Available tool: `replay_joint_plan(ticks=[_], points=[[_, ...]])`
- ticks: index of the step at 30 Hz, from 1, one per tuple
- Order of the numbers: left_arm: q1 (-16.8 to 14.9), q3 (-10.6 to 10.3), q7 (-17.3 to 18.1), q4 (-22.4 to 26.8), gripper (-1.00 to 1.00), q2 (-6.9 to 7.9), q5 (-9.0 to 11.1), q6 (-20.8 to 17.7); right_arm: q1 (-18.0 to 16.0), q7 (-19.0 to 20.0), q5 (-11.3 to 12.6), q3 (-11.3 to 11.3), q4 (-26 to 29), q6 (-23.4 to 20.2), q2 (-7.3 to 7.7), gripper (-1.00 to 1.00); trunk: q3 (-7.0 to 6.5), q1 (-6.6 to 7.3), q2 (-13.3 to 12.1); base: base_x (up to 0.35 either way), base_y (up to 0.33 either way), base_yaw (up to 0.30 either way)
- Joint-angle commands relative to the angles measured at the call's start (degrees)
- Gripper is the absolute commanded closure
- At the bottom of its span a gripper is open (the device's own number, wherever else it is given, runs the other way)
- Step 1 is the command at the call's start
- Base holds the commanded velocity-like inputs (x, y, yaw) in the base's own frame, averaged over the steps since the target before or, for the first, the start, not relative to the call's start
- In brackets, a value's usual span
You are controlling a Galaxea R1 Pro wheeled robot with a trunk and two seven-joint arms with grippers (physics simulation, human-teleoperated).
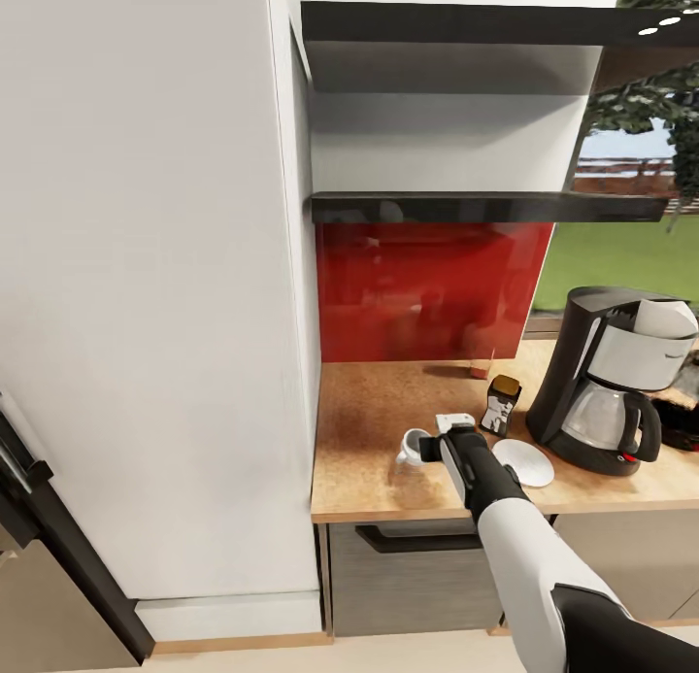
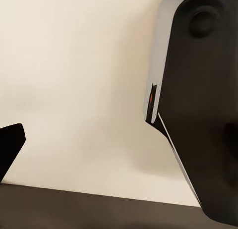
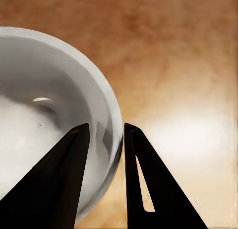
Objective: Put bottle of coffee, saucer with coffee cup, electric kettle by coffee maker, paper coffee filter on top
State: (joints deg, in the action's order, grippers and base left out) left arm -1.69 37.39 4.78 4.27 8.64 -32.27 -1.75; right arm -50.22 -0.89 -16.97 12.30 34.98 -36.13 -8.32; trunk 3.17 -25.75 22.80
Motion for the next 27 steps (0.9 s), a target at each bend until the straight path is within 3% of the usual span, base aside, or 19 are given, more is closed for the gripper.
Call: replay_joint_plan(ticks=[1, 5, 8, 19, 27], points=[[-0.04, 0.49, 0.32, 0.11, -1.00, 0.04, -0.41, -0.19, -0.05, 0.10, 0.00, 0.26, 1.13, -1.47, -0.09, 1.00, 0.14, -0.04, 0.13, 0.000, 0.000, 0.000], [-0.06, 0.49, 0.33, 0.16, -1.00, 0.22, -0.42, -0.19, -0.05, 0.10, -0.01, 0.16, 6.80, -6.52, -0.20, 1.00, 0.14, -0.04, 0.13, 0.000, 0.000, 0.000], [-0.08, 0.49, 0.32, 0.20, -1.00, 0.20, -0.41, -0.19, -0.05, 0.10, -0.07, 0.11, 8.23, -7.45, -0.21, 1.00, 0.14, -0.04, 0.13, 0.000, 0.000, 0.000], [-0.10, 0.49, 0.32, 0.29, -1.00, 0.21, -0.35, -0.17, -0.05, 0.10, -0.23, -0.08, 8.55, -7.72, -0.21, 1.00, 0.10, -0.04, 0.13, 0.000, 0.000, -0.013], [-0.11, 0.49, 0.32, 0.30, -1.00, 0.23, -0.34, -0.15, -0.05, 0.10, -0.26, 0.01, 8.32, -7.72, -0.21, 1.00, -0.11, -0.04, 0.13, 0.000, 0.000, -0.229]])
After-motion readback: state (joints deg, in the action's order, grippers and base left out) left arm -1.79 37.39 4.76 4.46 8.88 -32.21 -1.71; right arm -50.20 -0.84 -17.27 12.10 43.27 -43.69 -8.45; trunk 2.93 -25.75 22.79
